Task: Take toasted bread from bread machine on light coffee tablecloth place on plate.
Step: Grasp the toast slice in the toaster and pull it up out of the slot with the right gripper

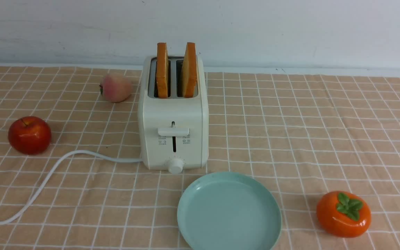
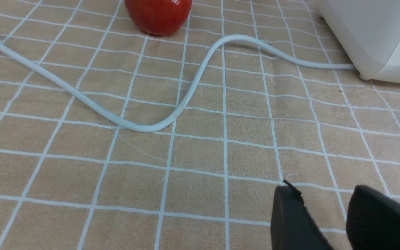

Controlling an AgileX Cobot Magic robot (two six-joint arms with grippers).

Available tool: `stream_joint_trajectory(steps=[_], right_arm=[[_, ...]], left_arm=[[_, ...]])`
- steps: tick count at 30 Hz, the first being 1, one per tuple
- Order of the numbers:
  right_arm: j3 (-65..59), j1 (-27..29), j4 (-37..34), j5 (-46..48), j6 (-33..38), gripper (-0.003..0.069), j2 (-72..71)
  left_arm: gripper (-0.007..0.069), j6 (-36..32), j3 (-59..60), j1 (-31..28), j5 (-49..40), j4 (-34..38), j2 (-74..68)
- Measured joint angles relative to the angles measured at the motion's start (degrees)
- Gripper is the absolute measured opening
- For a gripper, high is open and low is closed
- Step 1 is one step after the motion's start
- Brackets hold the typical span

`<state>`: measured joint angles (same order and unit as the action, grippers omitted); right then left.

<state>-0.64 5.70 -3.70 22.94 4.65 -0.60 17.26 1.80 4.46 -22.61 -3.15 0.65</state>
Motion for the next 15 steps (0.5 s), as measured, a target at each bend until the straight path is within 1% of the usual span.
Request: stream_joint_trajectory(steps=[3,5,8,15], right_arm=[[0.00,-0.61,0.00,0.00,0.00,0.0240,0.00],[0.00,-3.22,0.00,0.00,0.00,0.0240,0.00],[0.00,-4.68,0.00,0.00,0.00,0.0240,0.00],[0.00,-4.78,0.00,0.00,0.00,0.0240,0.00]], left_arm=[[0.0238,0.00,0.00,0.00,0.00,0.00,0.00],[0.0238,0.00,0.00,0.00,0.00,0.00,0.00],[0.0238,0.00,0.00,0.00,0.00,0.00,0.00],[0.0238,0.00,0.00,0.00,0.00,0.00,0.00]])
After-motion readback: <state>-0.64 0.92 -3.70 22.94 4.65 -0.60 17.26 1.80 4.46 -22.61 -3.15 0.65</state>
